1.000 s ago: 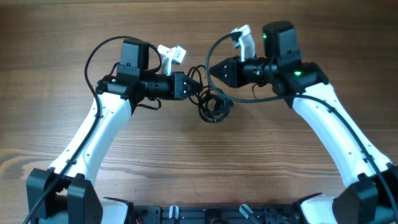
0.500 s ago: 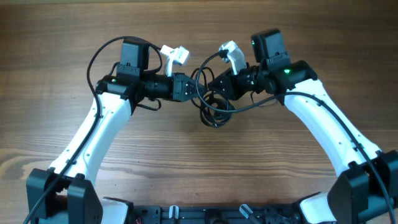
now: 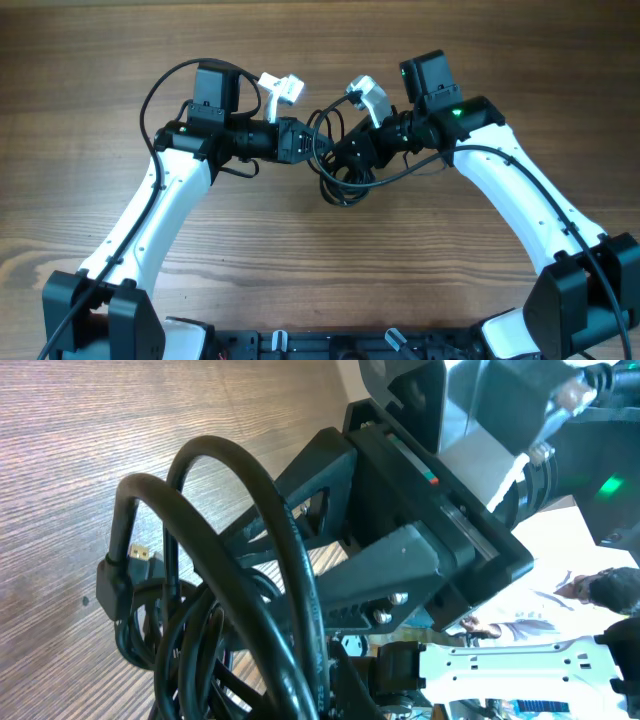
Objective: Untangle cables
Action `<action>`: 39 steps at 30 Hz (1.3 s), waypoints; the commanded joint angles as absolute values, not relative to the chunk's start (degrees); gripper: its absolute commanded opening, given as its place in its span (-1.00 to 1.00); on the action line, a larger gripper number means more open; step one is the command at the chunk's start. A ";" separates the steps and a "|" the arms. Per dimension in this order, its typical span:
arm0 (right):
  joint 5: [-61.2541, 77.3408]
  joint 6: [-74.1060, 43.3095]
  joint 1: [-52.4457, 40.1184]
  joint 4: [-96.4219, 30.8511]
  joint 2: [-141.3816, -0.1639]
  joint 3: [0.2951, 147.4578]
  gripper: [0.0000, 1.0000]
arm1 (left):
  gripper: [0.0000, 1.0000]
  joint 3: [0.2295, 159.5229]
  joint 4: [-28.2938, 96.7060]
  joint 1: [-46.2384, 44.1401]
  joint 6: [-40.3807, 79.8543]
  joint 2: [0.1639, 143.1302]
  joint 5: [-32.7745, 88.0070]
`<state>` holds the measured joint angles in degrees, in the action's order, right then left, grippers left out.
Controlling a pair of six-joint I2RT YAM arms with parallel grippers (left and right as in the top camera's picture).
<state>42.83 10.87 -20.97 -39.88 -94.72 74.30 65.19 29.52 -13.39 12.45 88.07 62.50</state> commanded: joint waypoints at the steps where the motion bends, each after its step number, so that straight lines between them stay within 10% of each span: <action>1: 44.97 13.80 -21.61 -40.12 -95.79 74.65 -0.34 | -0.92 65.47 29.10 -13.19 11.14 87.33 64.95; 10: 44.62 13.96 -21.80 -40.05 -98.21 74.56 -0.46 | -0.92 65.45 29.10 -13.21 11.14 87.33 64.95; 15: 44.58 11.42 -21.80 -38.24 -98.21 74.56 -0.90 | -0.92 65.45 29.10 -13.19 11.11 87.33 64.90; 39: 40.29 -40.73 -0.23 -24.32 -81.14 75.18 -0.91 | -0.92 65.45 31.92 -13.21 21.93 87.33 45.93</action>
